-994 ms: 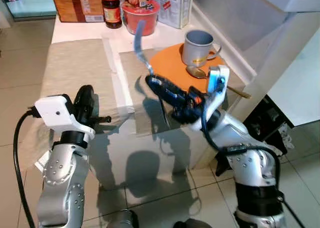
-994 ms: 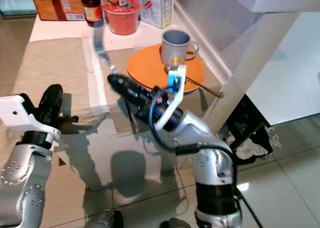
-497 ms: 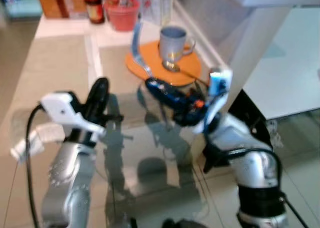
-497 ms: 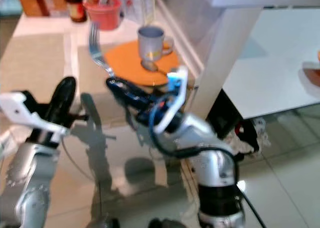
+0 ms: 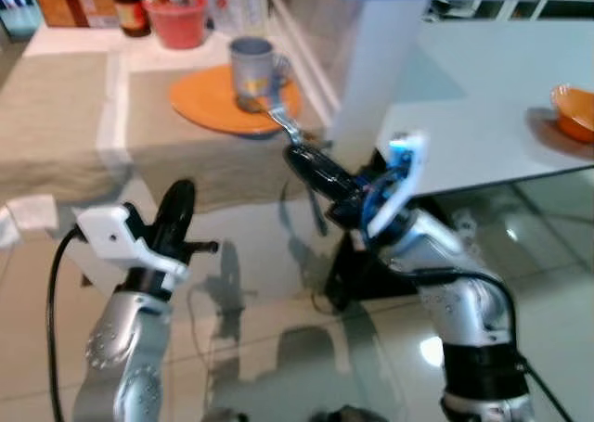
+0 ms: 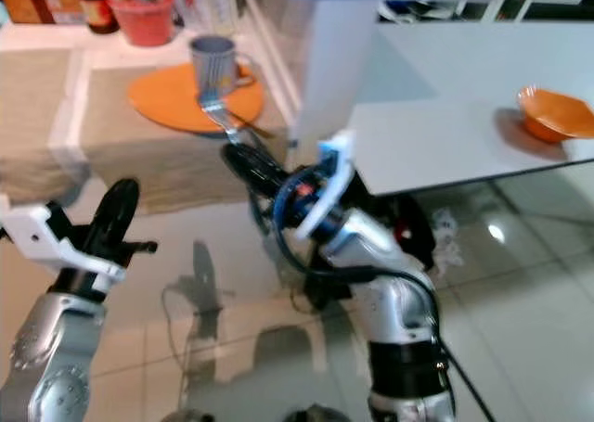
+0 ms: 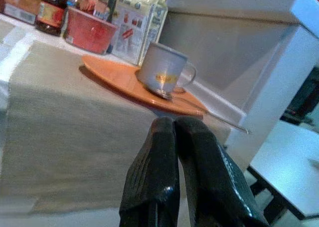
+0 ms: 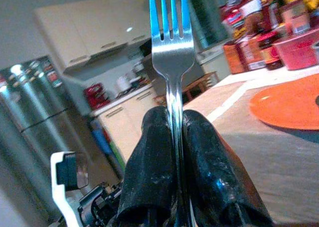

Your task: Setting the table

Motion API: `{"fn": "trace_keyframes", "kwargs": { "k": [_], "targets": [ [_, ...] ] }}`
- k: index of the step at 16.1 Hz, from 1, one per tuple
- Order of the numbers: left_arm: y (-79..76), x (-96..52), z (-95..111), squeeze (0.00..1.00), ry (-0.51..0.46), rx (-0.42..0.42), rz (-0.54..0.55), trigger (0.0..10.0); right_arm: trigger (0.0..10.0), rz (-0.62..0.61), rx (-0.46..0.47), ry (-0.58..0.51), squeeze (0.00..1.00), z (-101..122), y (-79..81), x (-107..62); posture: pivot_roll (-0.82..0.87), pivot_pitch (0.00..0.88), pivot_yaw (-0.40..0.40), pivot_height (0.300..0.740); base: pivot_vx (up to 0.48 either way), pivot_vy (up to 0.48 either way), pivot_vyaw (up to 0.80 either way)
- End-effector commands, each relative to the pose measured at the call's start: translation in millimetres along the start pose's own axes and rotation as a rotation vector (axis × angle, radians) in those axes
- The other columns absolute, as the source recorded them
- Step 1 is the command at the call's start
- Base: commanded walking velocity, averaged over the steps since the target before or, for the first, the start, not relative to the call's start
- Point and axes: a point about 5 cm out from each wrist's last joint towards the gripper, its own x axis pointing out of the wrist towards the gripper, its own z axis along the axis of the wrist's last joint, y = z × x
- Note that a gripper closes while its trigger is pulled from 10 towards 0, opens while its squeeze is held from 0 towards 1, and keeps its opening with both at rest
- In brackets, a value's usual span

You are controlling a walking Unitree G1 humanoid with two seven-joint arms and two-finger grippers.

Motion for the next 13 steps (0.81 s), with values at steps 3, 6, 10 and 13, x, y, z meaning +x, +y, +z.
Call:
{"fn": "trace_keyframes", "kwargs": {
  "k": [3,6,10,13],
  "targets": [
    [-5.1,1.0,-6.9,0.0,0.013,0.004,-0.022,10.0,10.0,-0.124,-0.032,0.012,0.0,-4.0,-19.4,-14.5,-0.07,0.095,-0.013,0.74,0.0,-0.45,0.76],
    [-10.4,3.8,-12.9,0.0,0.031,0.013,-0.051,10.0,10.0,-0.245,-0.029,0.053,0.0,-19.7,-37.3,-30.7,-0.08,0.095,-0.015,0.74,0.0,-0.45,0.72],
    [-14.8,6.3,-16.0,0.0,0.032,0.016,-0.065,10.0,10.0,-0.334,-0.04,0.061,0.0,-26.5,-50.0,-37.3,-0.08,0.09,-0.018,0.74,0.0,-0.45,0.7],
    [-15.6,7.0,-18.5,0.0,0.036,0.02,-0.071,10.0,10.0,-0.344,-0.029,0.031,0.0,-26.4,-51.1,-34.2,-0.08,0.087,-0.018,0.74,0.0,-0.45,0.23]
  ]
}}
